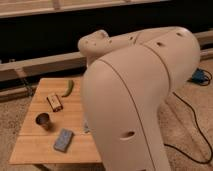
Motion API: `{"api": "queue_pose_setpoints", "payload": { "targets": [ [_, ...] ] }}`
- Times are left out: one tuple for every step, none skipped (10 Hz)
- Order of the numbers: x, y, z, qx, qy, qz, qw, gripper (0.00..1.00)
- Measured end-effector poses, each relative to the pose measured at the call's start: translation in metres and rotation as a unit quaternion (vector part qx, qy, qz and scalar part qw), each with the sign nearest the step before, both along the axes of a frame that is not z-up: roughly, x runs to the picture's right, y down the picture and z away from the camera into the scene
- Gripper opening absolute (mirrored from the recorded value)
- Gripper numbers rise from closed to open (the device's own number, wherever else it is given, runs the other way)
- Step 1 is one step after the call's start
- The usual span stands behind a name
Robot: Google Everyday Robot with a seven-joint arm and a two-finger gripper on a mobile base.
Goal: Stack cups into tray
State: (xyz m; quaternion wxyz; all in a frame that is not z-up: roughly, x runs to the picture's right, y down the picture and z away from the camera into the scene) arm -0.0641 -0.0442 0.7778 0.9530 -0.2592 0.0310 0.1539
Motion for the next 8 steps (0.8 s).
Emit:
{"api": "queue_pose_setpoints", "payload": {
  "targets": [
    [-0.023,0.008,-0.007,-0.004,-0.012,0.0,0.9999,0.78],
    [-0.045,0.017,-0.013,-0.008,-0.022,0.001,0.9997,0.78],
    [-0.066,0.026,-0.018,-0.014,-0.031,0.003,0.9994,0.78],
    [-0.096,0.038,-0.023,-0.02,-0.043,0.002,0.9989,0.78],
    [-0.115,0.046,-0.026,-0.024,-0.05,0.001,0.9985,0.78],
    [-0.137,0.058,-0.025,-0.03,-0.057,-0.002,0.9979,0.78],
    [-0.154,0.069,-0.024,-0.037,-0.062,-0.004,0.9974,0.78],
    [-0.174,0.083,-0.022,-0.046,-0.068,-0.009,0.9966,0.78]
  ]
}}
